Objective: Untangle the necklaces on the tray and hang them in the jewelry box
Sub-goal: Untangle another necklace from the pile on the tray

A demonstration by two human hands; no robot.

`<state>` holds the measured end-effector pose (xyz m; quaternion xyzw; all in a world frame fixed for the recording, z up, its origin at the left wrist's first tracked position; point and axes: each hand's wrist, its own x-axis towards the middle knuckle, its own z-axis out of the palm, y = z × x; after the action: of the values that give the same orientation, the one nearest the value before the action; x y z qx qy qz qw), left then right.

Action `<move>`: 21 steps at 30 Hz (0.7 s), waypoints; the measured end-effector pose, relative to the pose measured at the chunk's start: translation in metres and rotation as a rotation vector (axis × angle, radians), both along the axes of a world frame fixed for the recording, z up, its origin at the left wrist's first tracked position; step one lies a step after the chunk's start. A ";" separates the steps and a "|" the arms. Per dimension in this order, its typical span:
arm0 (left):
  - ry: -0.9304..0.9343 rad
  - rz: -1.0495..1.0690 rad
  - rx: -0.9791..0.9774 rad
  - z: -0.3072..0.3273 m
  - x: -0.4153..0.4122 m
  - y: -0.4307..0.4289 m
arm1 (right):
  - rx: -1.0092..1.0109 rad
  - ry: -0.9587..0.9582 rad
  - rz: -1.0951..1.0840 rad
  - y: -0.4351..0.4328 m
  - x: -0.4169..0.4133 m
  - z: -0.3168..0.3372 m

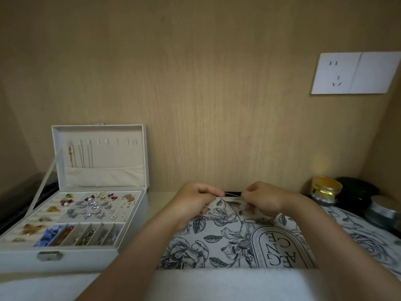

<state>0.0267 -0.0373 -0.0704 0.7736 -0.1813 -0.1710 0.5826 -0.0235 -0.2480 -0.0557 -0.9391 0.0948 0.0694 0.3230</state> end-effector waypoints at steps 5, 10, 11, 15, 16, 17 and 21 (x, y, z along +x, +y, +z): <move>-0.254 0.097 0.257 -0.008 0.000 -0.004 | -0.106 -0.076 0.085 0.001 0.006 -0.010; -0.362 0.092 0.536 -0.016 0.012 0.006 | -0.104 -0.238 0.246 0.023 0.009 -0.017; -0.327 0.075 0.580 -0.015 0.022 0.005 | -0.105 -0.242 0.273 0.027 0.010 -0.019; -0.237 -0.117 0.662 -0.026 0.047 0.022 | -0.223 -0.278 0.301 0.039 0.016 -0.027; -0.325 -0.136 0.755 -0.023 0.048 0.022 | -0.246 -0.282 0.302 0.041 0.017 -0.029; -0.453 -0.114 0.826 -0.017 0.048 0.015 | -0.260 -0.281 0.305 0.044 0.018 -0.030; -0.682 -0.208 0.809 -0.022 0.038 0.035 | -0.274 -0.284 0.334 0.051 0.018 -0.033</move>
<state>0.0647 -0.0028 -0.0924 0.9259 -0.3554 -0.0230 0.1263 -0.0050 -0.1969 -0.0884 -0.9771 -0.0992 -0.0241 0.1867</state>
